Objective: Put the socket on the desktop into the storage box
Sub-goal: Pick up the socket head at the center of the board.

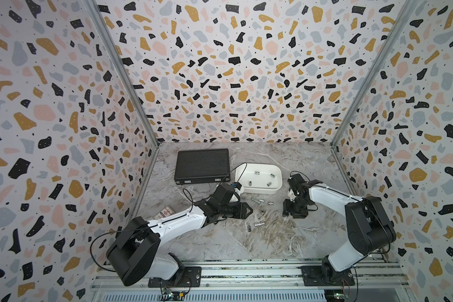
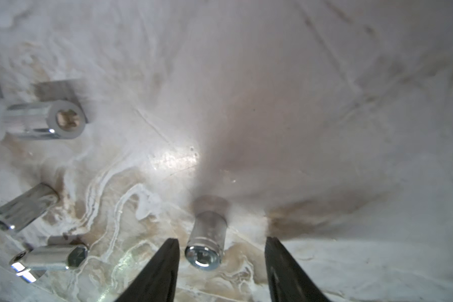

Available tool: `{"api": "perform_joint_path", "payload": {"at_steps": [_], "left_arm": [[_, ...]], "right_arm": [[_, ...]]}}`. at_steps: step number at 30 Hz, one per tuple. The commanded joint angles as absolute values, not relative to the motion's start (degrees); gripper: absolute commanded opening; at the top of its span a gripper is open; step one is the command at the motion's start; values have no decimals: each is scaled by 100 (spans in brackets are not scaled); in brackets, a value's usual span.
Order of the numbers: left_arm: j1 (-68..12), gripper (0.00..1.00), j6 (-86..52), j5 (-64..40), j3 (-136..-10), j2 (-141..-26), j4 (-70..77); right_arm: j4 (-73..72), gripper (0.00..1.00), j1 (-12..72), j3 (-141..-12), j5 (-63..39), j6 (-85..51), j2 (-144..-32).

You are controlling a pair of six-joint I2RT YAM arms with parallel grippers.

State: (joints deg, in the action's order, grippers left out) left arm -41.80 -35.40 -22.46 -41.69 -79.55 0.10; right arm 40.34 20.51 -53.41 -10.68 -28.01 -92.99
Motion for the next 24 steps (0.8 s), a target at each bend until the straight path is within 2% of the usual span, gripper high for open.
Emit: {"api": "perform_joint_path", "payload": {"at_steps": [1, 8, 19, 24], "left_arm": [[-4210, 54, -3547, -2291, -4091, -8029, 253], [-4204, 54, -3571, -2289, -4068, -8077, 308], [-4209, 54, -3582, -2312, -4087, -8169, 360], [-4204, 54, -3581, -2316, -4096, -8179, 369]], "right_arm": [[4126, 57, 2092, -5444, -1020, -2742, -9374], [4087, 52, 2171, -5510, -1041, -2760, -9550], [4052, 22, 2215, -5502, -1125, -2795, -9594], [4032, 18, 2215, -5492, -1125, -2812, -9571]]}}
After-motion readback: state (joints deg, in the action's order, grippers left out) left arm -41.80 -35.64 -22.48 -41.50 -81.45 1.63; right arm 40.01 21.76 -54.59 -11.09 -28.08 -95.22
